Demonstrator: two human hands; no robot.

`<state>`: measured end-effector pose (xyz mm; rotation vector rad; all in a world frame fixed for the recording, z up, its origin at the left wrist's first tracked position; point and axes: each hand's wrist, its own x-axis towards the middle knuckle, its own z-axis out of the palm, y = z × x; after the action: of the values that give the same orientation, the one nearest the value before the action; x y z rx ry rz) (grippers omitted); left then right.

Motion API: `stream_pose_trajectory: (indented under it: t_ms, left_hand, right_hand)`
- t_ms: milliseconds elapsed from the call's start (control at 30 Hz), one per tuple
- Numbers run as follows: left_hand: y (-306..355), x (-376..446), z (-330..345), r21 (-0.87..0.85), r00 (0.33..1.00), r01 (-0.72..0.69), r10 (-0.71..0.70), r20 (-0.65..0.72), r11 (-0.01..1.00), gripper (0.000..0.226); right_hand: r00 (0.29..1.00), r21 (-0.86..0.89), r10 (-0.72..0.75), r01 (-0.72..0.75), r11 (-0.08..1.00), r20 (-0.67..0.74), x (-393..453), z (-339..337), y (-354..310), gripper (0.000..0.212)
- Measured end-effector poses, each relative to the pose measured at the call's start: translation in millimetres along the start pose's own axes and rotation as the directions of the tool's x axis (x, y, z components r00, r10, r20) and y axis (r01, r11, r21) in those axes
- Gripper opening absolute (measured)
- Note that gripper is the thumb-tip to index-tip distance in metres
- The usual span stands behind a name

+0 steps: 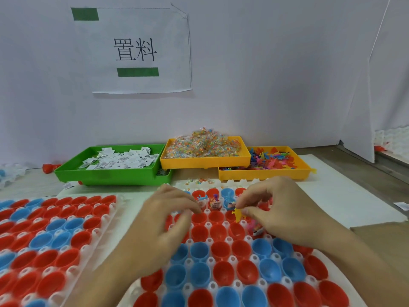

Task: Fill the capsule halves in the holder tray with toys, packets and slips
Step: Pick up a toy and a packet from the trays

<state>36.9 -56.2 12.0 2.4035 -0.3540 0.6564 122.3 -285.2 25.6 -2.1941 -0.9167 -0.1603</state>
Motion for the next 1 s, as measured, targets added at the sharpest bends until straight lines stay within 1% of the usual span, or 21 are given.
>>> stream_pose_trajectory:
  t_ms: [33, 100, 167, 233, 400, 500, 767, 900, 1000]
  left_hand:
    - [6.3, 1.4, 2.2, 0.022, 0.993, -0.03, 0.028, 0.112, 0.999, 0.034]
    - [13.0, 2.2, 10.0, 0.076, 0.961, -0.042, 0.019, 0.276, 0.996, 0.037]
    - [14.3, 2.1, 16.5, 0.127, 0.927, -0.042, -0.009, 0.375, 0.991, 0.043]
    - [14.8, 2.6, 18.6, 0.15, 0.908, -0.047, -0.021, 0.419, 0.988, 0.044]
    - [15.2, 1.9, 18.9, 0.164, 0.913, -0.066, -0.007, 0.409, 0.984, 0.051]
    - [15.6, 1.4, 20.1, 0.162, 0.912, -0.078, 0.005, 0.411, 0.984, 0.049]
    - [14.2, 1.5, 20.8, 0.151, 0.909, -0.058, -0.011, 0.416, 0.987, 0.048]
    - [12.9, 0.7, 21.3, 0.158, 0.909, -0.054, -0.017, 0.416, 0.986, 0.05]
    - [13.2, 0.2, 21.1, 0.145, 0.911, -0.053, -0.012, 0.412, 0.988, 0.047]
  right_hand:
    - [1.0, -0.001, -0.003, 0.003, 1.0, -0.003, -0.3, -0.6, 0.0, 0.025]
    - [1.0, -0.012, -0.006, 0.006, 1.0, -0.001, 0.3, -1.2, 0.0, 0.027]
    - [1.0, -0.023, -0.011, 0.011, 1.0, 0.004, 0.7, -1.5, 0.5, 0.027]
    - [1.0, -0.024, -0.007, 0.007, 1.0, 0.011, 0.7, -0.9, 1.0, 0.028]
    - [0.999, -0.041, 0.0, 0.002, 0.999, 0.039, 0.9, 2.5, 1.4, 0.027]
    - [0.999, -0.06, -0.004, 0.007, 0.998, 0.049, 0.6, 4.2, 1.3, 0.025]
    - [0.999, -0.096, -0.016, 0.02, 0.995, 0.041, -1.1, 10.3, 1.7, 0.023]
    - [0.998, -0.107, -0.018, 0.023, 0.994, 0.052, -1.0, 13.1, 1.5, 0.018]
    - [0.998, -0.11, -0.012, 0.019, 0.994, 0.065, -0.2, 14.0, 2.0, 0.016]
